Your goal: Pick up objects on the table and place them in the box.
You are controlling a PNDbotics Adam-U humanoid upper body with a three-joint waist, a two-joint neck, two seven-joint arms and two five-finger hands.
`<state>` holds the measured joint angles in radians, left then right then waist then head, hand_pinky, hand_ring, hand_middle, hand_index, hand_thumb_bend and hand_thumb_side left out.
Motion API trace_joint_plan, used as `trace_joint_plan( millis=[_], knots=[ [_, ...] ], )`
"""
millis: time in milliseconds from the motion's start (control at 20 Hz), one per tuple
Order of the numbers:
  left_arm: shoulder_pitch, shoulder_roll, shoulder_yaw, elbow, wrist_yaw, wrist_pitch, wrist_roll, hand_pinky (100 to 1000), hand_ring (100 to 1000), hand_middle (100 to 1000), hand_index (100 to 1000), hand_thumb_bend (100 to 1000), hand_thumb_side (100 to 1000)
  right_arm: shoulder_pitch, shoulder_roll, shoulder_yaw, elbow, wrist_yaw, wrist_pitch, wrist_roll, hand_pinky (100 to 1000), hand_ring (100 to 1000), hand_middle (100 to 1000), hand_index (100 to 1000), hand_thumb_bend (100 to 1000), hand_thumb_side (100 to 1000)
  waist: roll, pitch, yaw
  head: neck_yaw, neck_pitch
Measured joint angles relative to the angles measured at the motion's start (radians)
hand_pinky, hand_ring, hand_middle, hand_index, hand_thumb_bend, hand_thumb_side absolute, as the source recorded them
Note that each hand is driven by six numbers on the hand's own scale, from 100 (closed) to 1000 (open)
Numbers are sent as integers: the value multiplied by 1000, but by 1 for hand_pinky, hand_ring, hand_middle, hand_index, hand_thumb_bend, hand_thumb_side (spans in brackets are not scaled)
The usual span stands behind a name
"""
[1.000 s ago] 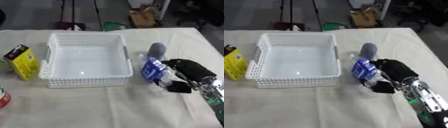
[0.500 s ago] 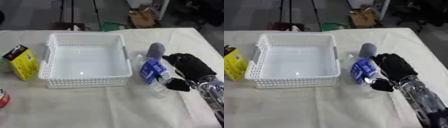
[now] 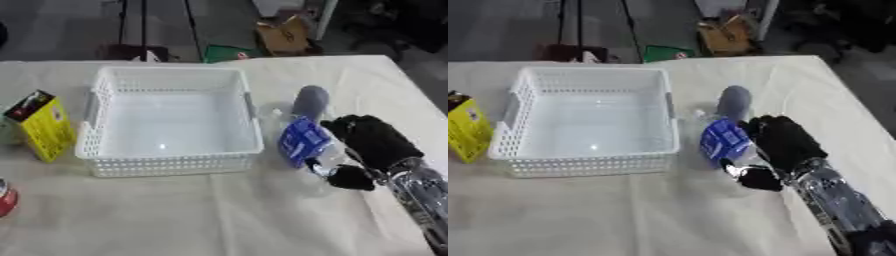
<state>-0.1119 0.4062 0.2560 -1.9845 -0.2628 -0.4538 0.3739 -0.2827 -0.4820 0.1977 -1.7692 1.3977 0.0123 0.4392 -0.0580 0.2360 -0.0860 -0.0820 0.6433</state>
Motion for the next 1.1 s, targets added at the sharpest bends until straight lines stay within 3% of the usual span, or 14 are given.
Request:
trace_joint_plan(
  millis=[1100],
  knots=[
    [0,-1,1,0,2,2,-2,953,993,976,985,100,728,3,32,-25,33,58,25,9,844,905,830,1000,437,1000,8,2,0,-13,-6]
  ],
)
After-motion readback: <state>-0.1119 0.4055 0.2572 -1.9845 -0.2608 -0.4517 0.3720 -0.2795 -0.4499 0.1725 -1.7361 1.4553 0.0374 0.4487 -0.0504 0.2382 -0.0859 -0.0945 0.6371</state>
